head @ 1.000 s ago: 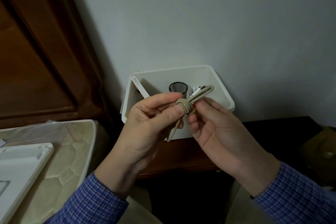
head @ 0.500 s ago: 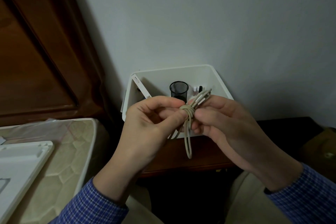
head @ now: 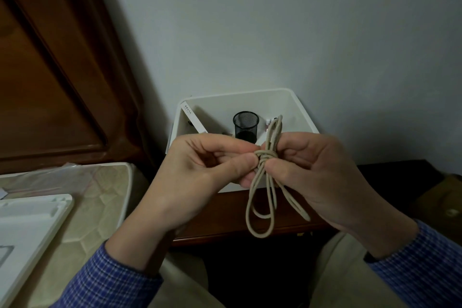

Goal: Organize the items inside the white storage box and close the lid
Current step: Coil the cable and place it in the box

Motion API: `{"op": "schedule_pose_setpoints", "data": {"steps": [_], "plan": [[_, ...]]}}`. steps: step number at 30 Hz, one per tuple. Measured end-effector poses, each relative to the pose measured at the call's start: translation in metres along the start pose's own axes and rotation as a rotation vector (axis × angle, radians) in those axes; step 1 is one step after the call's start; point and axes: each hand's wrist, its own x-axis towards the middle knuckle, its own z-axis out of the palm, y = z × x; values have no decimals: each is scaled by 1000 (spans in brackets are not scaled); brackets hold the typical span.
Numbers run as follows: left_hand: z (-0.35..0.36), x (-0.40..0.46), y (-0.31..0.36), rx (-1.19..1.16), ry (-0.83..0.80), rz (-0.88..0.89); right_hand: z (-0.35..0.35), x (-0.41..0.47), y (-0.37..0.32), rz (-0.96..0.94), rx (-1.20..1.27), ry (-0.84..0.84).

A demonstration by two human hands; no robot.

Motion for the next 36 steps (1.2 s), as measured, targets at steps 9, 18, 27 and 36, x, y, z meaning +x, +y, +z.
{"op": "schedule_pose_setpoints", "data": {"steps": [9, 18, 27, 36], "plan": [[14, -10, -5, 974, 146, 463, 1, 2, -2, -55, -243, 43], [25, -6, -10, 832, 245, 307, 11, 4, -6, -102, -243, 186], [7, 0, 9, 395, 52, 39, 9, 2, -16, -97, -262, 108], [15, -6, 3, 945, 209, 387, 14, 4, -6, -107, -197, 222]]}}
